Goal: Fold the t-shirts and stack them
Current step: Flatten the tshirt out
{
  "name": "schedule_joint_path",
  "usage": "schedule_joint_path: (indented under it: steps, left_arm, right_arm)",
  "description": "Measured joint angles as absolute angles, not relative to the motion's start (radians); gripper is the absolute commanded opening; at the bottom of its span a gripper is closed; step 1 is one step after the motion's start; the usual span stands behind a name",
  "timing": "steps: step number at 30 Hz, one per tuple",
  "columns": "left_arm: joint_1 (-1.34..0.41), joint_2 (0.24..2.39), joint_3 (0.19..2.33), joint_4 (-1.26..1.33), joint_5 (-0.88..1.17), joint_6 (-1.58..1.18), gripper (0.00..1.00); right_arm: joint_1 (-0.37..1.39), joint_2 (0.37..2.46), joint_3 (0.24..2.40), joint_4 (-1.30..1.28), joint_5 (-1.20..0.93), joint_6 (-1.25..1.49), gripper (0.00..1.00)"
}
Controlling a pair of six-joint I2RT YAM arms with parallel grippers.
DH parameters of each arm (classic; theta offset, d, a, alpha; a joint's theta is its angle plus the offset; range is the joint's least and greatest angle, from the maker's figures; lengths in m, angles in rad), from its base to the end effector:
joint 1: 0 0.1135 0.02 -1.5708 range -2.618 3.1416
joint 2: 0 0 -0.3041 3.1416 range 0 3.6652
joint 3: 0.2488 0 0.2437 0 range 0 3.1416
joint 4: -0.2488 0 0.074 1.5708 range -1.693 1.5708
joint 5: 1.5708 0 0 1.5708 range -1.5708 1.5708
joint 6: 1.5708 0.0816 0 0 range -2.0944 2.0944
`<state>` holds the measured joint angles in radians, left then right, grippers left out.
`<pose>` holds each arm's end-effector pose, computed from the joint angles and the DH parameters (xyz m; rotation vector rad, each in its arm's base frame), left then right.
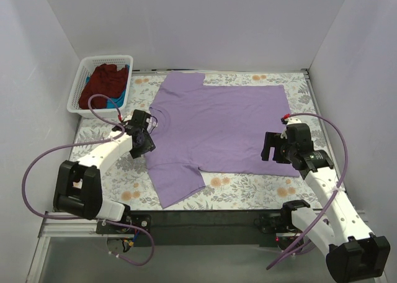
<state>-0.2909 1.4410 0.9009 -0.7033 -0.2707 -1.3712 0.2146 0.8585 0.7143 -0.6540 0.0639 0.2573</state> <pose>0.2584 -0.0546 0.2005 -1.4525 2.3032 -0.0822 0.1693 0.0316 0.2578 0.0815 2.3707 0.1518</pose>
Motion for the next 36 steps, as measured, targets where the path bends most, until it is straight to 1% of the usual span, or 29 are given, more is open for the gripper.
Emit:
schedule_joint_path:
  steps: [2, 5, 9, 17, 32, 35, 36]
  left_arm:
    - [-0.291, 1.399, 0.879, -0.724, -0.266, -1.383, 0.41]
    - [-0.292, 1.345, 0.828, -0.751, -0.245, -1.407, 0.37]
    - [-0.297, 1.356, 0.800, -0.764, -0.224, -1.425, 0.34]
    - [-0.305, 1.378, 0.778, -0.752, -0.196, -1.441, 0.33]
    - [-0.308, 1.410, 0.728, -0.696, -0.221, -1.467, 0.33]
    - [-0.308, 1.409, 0.725, -0.690, -0.220, -1.462, 0.29]
    - [-0.309, 1.407, 0.723, -0.685, -0.220, -1.459, 0.26]
  right_arm:
    - [0.214, 0.835, 0.716, -0.657, 0.066, 0.257, 0.90]
    - [0.214, 0.821, 0.720, -0.657, 0.068, 0.256, 0.88]
    - [0.214, 0.824, 0.720, -0.657, 0.068, 0.256, 0.87]
    - [0.214, 0.824, 0.720, -0.657, 0.060, 0.254, 0.87]
    - [0.214, 0.825, 0.710, -0.656, 0.042, 0.251, 0.87]
    - [0.214, 0.831, 0.710, -0.656, 0.047, 0.252, 0.87]
    - [0.214, 0.836, 0.710, -0.656, 0.051, 0.253, 0.88]
